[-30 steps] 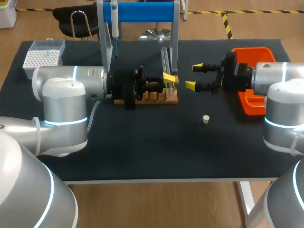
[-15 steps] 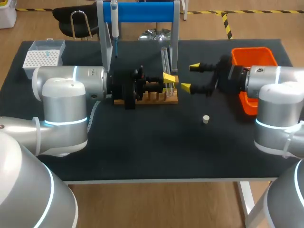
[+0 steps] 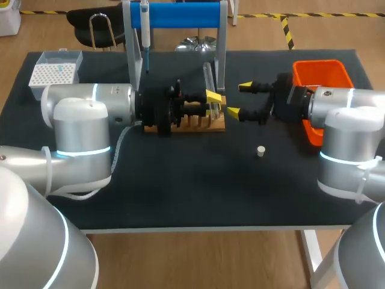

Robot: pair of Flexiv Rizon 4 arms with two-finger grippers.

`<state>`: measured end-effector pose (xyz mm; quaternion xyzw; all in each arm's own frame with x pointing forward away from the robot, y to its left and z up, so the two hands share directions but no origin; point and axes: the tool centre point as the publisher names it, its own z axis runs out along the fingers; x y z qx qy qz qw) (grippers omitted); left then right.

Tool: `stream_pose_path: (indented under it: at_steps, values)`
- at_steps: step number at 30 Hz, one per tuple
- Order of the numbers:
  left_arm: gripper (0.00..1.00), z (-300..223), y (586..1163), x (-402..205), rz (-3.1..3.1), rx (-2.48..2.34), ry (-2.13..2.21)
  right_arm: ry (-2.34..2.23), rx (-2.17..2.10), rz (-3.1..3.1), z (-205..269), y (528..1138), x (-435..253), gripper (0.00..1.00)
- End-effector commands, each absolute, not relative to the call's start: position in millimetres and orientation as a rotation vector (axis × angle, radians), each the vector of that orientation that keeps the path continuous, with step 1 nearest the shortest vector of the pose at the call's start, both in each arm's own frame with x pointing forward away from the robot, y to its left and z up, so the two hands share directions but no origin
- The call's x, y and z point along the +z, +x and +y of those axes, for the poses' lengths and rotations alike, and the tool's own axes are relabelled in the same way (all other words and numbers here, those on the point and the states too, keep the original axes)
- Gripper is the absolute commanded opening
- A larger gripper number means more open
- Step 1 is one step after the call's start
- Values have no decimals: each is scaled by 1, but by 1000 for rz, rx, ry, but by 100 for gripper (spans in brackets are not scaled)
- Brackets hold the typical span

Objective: Invert the test tube, pick up the pipette, mount the tip to pipette, aspirate from beaker and dispense into the tube, eject the tip, return the pipette, and cap with the stopper.

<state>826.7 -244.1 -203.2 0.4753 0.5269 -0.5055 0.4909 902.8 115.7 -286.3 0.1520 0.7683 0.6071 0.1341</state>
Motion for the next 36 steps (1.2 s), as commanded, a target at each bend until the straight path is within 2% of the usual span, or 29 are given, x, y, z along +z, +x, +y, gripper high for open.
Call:
stream_pose_path:
  at_steps: [1, 3, 16, 24, 36]
  values:
    - [0, -254, 843, -197, 1637, -1794, 887, 443, 1757, 2226, 116, 902, -286, 100]
    - [0, -256, 845, -191, 1662, -1942, 742, 443, 1757, 2226, 116, 902, -286, 100]
    - [0, -256, 845, -191, 1662, -1942, 742, 443, 1757, 2226, 116, 902, -286, 100]
    - [0, -223, 872, -167, 1922, -2101, 334, 443, 1757, 2226, 116, 902, -286, 100]
    - [0, -231, 890, -156, 2254, -2089, -54, 443, 1757, 2226, 116, 902, -286, 100]
